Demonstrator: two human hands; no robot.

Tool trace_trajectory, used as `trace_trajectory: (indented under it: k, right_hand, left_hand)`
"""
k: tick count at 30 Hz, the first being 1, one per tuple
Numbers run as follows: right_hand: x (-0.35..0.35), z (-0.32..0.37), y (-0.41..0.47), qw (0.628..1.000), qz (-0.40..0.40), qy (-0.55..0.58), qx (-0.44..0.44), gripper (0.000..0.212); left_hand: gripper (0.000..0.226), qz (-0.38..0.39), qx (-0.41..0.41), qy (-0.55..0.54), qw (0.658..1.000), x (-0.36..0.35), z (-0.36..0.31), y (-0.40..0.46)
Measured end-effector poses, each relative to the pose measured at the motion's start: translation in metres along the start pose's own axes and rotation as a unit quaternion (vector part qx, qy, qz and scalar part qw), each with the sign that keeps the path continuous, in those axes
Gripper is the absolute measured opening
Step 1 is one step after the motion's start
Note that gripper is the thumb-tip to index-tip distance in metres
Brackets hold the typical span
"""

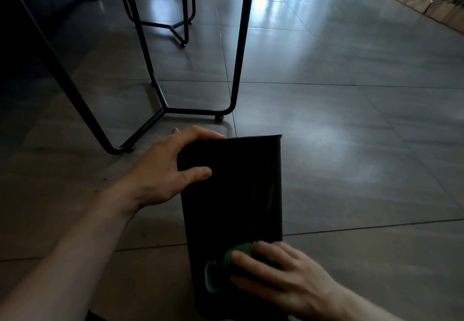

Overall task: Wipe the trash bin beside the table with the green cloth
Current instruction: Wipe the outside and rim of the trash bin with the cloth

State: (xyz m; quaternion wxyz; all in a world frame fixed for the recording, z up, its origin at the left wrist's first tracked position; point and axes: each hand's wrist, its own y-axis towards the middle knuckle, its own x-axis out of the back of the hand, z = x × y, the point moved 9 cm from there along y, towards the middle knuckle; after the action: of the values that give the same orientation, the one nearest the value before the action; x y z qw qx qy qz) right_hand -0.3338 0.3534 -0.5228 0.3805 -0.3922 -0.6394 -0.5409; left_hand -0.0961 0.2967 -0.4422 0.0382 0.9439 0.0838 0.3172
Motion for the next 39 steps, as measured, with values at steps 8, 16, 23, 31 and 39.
trace_trajectory:
  k: [8,16,23,31,39]
  right_hand:
    - [0.054,-0.110,0.053,0.957,-0.164,0.002,-0.238,0.032]
    - [0.028,-0.049,0.009,0.994,-0.045,0.028,-0.092,0.031]
    - [0.050,-0.104,0.038,0.967,-0.140,0.040,-0.209,0.025]
    - [0.055,-0.100,0.026,0.970,-0.122,0.068,-0.197,0.030]
    - [0.033,-0.059,-0.006,0.980,-0.057,0.074,-0.173,0.032]
  left_hand:
    - [0.058,0.003,-0.003,0.013,1.000,0.002,-0.003,-0.001]
    - [0.057,0.006,-0.002,0.008,1.000,0.001,-0.001,0.000]
    - [0.058,-0.002,0.001,0.005,1.000,0.006,0.000,-0.003]
    - [0.058,0.003,-0.006,0.012,1.000,0.001,-0.007,-0.004]
    - [0.058,0.007,-0.003,0.022,1.000,0.001,-0.011,-0.008]
